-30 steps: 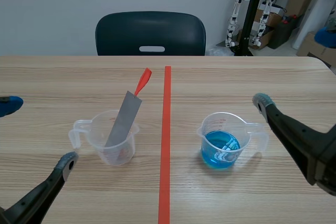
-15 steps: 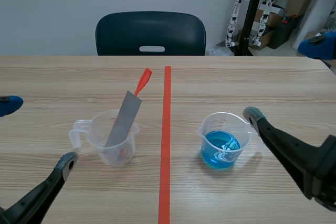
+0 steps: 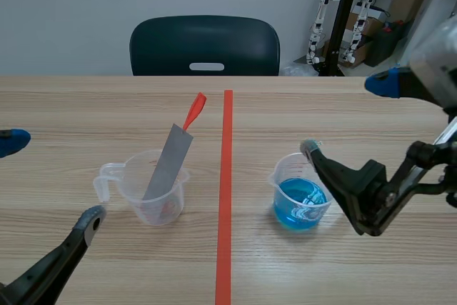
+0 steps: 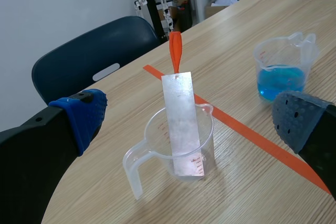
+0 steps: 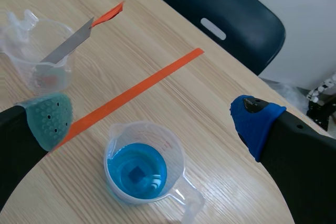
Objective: Do the redox reaction experiment. lift the metal plate out of the left beaker
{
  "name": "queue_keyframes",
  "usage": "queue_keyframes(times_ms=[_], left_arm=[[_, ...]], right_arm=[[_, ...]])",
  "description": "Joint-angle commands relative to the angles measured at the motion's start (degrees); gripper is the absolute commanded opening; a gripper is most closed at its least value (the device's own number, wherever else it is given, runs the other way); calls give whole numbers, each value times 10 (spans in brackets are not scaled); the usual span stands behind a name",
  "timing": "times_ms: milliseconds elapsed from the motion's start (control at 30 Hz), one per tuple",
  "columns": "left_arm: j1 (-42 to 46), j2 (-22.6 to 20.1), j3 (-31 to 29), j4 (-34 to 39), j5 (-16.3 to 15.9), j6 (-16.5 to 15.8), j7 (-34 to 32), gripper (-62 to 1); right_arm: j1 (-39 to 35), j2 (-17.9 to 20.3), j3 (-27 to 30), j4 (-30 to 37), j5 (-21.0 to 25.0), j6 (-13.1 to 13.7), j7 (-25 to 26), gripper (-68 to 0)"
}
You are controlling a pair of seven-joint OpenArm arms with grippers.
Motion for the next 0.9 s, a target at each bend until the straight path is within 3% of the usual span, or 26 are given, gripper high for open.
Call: queue_keyframes(times_ms=[0, 100, 367, 467, 700, 867], left_arm=[[10, 3, -1, 9, -7, 0, -25, 14], [30, 3, -1, 9, -38, 1, -64, 14], [66, 6, 32, 6, -54, 9, -81, 14], [73, 14, 59, -1, -54, 41, -104, 14], [71, 29, 133, -43, -54, 91, -136, 14], [60, 35, 182, -96, -52, 146, -172, 14]], right_arm=[[20, 6, -15, -5, 7, -4, 11, -45], [58, 7, -58, -31, 7, -4, 11, -45], [144, 33, -186, -90, 70, -4, 11, -45], [161, 33, -223, -102, 110, -7, 10, -45], [162, 31, -261, -121, 300, -12, 7, -45], [160, 15, -263, -121, 303, -13, -20, -45]])
